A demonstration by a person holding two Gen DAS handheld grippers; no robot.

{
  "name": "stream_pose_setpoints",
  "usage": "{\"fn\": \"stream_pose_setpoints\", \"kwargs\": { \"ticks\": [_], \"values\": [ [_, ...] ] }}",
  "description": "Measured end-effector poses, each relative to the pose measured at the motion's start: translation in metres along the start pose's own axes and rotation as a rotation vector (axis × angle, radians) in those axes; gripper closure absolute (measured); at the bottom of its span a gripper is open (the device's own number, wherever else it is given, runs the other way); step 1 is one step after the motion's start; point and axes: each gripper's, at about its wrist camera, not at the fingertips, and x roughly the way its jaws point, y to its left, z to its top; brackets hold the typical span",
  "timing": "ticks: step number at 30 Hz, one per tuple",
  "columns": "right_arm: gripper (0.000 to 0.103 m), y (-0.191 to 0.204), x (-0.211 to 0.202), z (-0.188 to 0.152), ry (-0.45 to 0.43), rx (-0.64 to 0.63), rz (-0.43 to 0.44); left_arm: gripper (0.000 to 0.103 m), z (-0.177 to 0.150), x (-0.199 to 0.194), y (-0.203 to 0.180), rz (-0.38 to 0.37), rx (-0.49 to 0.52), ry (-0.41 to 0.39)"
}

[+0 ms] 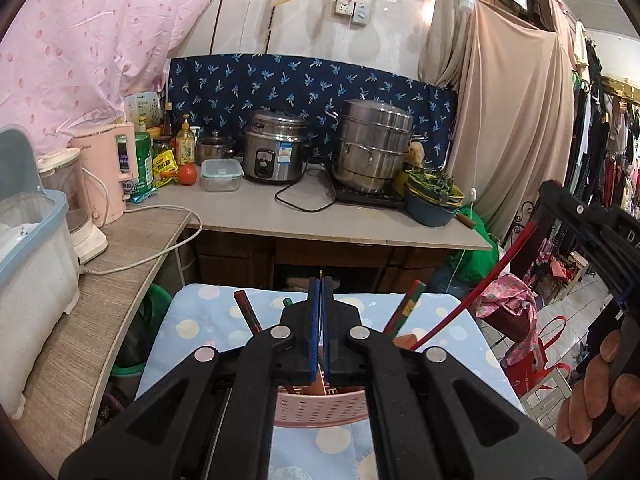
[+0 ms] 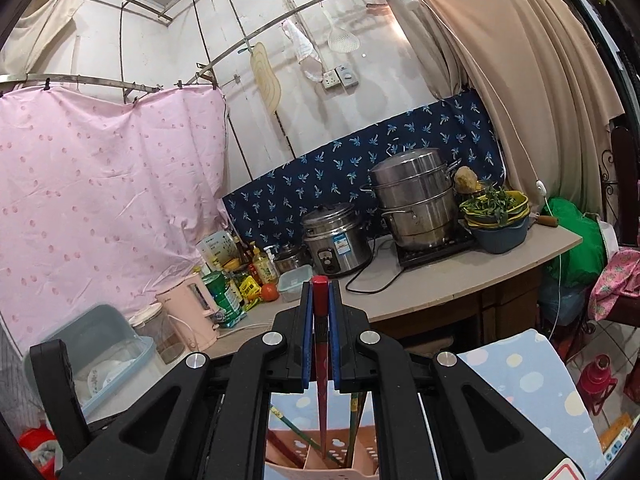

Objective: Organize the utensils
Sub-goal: 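Lower the chopstick and spoon into the basket and open both tools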

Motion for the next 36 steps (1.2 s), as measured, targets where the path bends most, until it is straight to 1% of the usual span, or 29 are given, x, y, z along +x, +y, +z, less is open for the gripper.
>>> {"fn": "stream_pose_setpoints", "kwargs": {
  "ticks": [6,11,19,22,24,26,28,29,31,33,35,36],
  "values": [
    [0.096,-0.008,0.032,-0.038,0.106,-0.023,-0.020,0.102,-0.017,0.031,0.010,0.005,-0.017,0.055],
    [0.096,-0.015,0.046,-0.063,0.171,-0.016,-0.025,0.102,-0.033,0.050,0.017,0.001,-0.025,0.100],
    [0.095,-0.016,0.060,-0.083,0.251,-0.044,-0.036,0.102,-0.047,0.064,0.020,0.009,-0.037,0.132],
    [0.091,-0.017,0.058,-0.086,0.258,-0.046,-0.039,0.101,-0.049,0.061,0.018,0.023,-0.025,0.123],
    [0.089,-0.017,0.054,-0.087,0.262,-0.047,-0.043,0.096,-0.050,0.056,0.016,0.029,-0.021,0.116],
    [0.087,-0.017,0.051,-0.088,0.265,-0.048,-0.045,0.080,-0.050,0.051,0.015,0.037,-0.025,0.106],
    [0.083,-0.016,0.044,-0.088,0.263,-0.060,-0.049,0.070,-0.051,0.044,0.013,0.052,-0.024,0.087],
    [0.081,-0.015,0.039,-0.088,0.257,-0.068,-0.052,0.069,-0.052,0.040,0.012,0.053,-0.019,0.079],
    [0.071,-0.014,0.029,-0.088,0.249,-0.076,-0.056,0.069,-0.053,0.031,0.009,0.068,-0.007,0.069],
    [0.067,-0.014,0.018,-0.089,0.250,-0.075,-0.051,0.067,-0.055,0.020,0.007,0.074,0.000,0.059],
    [0.064,-0.014,0.008,-0.090,0.257,-0.075,-0.050,0.059,-0.057,0.008,0.008,0.086,0.001,0.047],
    [0.062,-0.014,0.001,-0.092,0.262,-0.075,-0.049,0.057,-0.058,0.003,0.007,0.091,0.002,0.042]
  ]
}}
